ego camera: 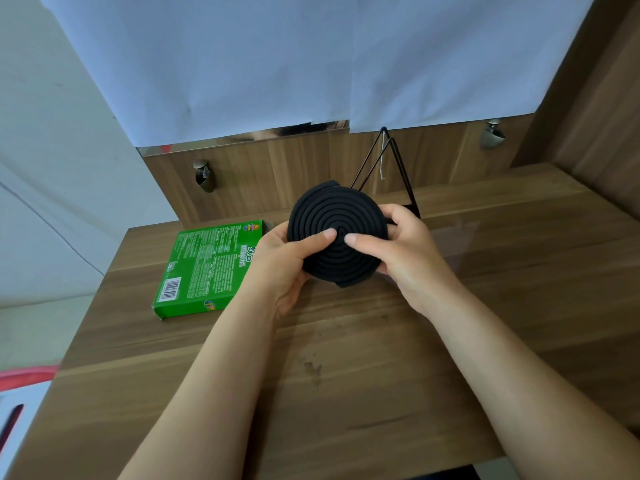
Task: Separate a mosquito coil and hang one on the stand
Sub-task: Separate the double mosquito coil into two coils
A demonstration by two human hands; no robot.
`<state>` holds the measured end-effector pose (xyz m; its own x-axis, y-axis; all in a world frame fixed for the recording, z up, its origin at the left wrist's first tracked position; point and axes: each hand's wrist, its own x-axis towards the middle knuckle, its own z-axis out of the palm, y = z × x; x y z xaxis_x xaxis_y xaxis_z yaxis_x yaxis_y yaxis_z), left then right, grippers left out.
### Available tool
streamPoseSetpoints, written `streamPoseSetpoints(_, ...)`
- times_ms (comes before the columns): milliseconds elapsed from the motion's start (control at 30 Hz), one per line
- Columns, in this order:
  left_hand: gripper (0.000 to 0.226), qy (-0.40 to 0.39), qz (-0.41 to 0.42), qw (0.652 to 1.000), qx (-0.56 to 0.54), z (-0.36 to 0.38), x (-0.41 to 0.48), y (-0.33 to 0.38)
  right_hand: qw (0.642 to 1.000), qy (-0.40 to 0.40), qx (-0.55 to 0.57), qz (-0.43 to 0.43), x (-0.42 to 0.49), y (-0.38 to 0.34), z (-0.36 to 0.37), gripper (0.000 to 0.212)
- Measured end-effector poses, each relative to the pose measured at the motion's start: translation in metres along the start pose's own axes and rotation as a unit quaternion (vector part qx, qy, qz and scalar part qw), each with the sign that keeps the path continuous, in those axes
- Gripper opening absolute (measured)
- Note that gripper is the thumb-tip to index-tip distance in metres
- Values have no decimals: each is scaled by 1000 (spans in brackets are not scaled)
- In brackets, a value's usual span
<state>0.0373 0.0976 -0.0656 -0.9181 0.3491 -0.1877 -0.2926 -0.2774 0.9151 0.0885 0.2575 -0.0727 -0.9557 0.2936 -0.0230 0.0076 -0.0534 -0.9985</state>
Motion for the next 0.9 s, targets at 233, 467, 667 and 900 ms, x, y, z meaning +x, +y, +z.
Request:
streamPoseSetpoints(233,33,-1,-4,1000,10,3,1,-3,998,28,-55,-22,1,4,4,43)
streamPoseSetpoints(467,30,-53,-23,998,22,1,2,-1,996,45,-70,-31,0,4,5,40)
streamPoseSetpoints(667,34,-75,-33,996,35,1,2,1,994,45,-91,-44,-2,2,5,42)
streamPoseSetpoints(900,37,-71,-44,996,31,3,3,-1,978,88,-155,-106,-4,4,8,48)
